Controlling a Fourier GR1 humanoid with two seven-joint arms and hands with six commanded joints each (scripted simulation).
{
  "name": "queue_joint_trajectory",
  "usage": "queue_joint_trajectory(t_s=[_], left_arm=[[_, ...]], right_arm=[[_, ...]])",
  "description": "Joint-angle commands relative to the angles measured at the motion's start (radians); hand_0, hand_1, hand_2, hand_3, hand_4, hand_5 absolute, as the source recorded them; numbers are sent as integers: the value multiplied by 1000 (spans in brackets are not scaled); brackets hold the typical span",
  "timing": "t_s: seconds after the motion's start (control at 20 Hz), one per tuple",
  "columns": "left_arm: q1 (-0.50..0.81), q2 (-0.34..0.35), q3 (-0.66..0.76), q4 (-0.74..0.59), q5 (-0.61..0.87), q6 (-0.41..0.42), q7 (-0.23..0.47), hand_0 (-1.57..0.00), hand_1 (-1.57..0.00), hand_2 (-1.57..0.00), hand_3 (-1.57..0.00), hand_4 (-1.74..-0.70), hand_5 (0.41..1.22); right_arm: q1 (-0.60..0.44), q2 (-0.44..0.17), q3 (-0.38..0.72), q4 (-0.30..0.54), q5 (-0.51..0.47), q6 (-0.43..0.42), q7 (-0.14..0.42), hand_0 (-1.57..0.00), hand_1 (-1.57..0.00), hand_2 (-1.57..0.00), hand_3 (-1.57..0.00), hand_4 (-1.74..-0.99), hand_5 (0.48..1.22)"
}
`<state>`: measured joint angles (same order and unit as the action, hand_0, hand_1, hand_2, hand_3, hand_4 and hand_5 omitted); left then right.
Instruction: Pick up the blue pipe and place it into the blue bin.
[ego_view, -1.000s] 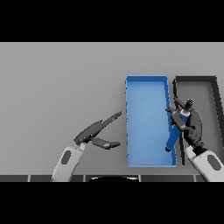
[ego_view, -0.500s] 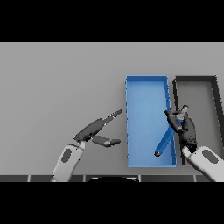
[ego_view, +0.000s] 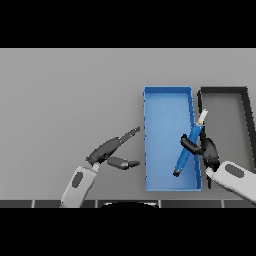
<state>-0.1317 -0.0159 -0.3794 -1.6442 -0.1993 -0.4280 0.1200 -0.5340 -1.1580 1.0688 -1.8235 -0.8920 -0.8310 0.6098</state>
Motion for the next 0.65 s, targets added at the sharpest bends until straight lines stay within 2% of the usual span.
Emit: queue_joint_trajectory(t_s=[0.0, 0.25, 0.6], left_arm=[[3, 10, 7, -6, 6, -4, -5, 1, 1, 1, 1, -886, 428], [11, 17, 7, -17, 9, -8, -15, 1, 1, 1, 1, -887, 431], [7, 7, -2, 10, -13, 4, -18, 1, 1, 1, 1, -885, 431]], right_arm=[[-16, -10, 21, -7, -18, -4, 0, -40, -37, -37, -21, -1046, 759], [-52, -11, 70, -1, -22, -20, 0, -13, -11, -11, -6, -1022, 672], [-98, -12, 94, 2, -50, -4, -5, -6, -5, -5, -3, -1022, 643]])
